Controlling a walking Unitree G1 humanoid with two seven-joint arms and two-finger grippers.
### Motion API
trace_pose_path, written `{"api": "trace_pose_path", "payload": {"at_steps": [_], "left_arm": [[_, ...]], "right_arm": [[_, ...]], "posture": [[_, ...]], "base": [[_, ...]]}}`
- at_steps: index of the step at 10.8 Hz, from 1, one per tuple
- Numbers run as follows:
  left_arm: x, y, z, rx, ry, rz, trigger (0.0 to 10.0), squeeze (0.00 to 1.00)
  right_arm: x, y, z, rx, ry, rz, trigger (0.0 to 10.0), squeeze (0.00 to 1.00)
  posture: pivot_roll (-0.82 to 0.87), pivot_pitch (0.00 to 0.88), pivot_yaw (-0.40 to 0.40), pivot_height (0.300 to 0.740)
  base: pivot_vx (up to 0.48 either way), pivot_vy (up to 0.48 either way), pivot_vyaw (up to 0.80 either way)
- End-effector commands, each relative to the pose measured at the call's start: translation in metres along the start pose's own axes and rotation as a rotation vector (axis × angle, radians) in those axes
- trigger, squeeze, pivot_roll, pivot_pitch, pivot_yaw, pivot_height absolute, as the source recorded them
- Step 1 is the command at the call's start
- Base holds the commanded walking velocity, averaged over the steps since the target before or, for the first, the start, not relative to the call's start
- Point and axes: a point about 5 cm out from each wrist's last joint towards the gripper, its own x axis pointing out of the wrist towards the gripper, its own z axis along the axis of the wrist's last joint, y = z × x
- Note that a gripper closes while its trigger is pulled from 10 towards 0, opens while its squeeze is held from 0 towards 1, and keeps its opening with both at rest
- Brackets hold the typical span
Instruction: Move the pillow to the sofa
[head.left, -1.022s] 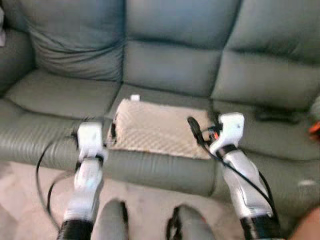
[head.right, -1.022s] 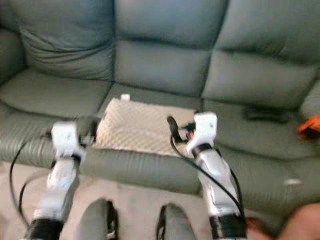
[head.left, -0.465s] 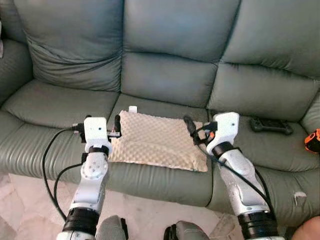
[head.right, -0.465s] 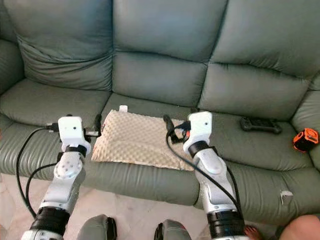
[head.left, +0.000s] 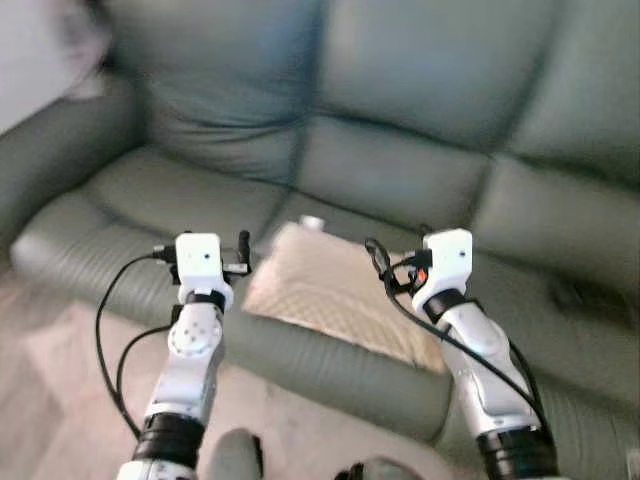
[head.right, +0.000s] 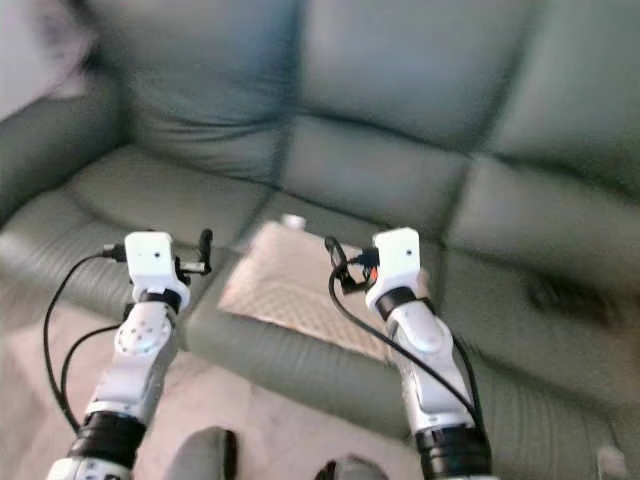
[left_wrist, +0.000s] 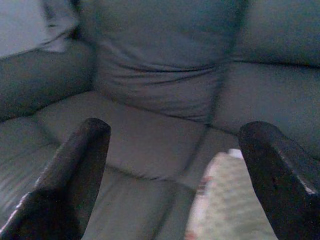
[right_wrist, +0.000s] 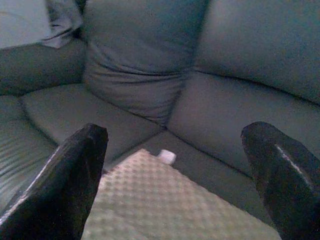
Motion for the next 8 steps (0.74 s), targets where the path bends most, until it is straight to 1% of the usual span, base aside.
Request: {"api": "trace_pose_path", "payload": {"at_steps": [1,3,8], "left_arm": [[0.0014,0.0020,0.0007,0.004,0.008,0.001,10.0,0.00],[0.0025,0.0038,0.0012,-0.007,0.018,0.003,10.0,0.00],[0.0022,0.0052,-0.0010,0.001,0.028,0.013,10.0,0.00]], "right_arm": [[-0.0008,0.0008,0.0005,0.000,-0.007,0.003,10.0,0.00],[-0.0018,0.0018,0.0003,-0.001,-0.008,0.006,10.0,0.00],[-0.0018,0.0016,-0.0001,-0.004,-0.009,0.006,10.0,0.00]], "posture": [[-0.10,0.054,-0.044,0.740],[-0.10,0.060,-0.042,0.740],[-0.10,0.065,-0.041,0.740]], "base": [[0.000,0.000,0.80],[0.000,0.000,0.80],[0.000,0.000,0.80]]}}
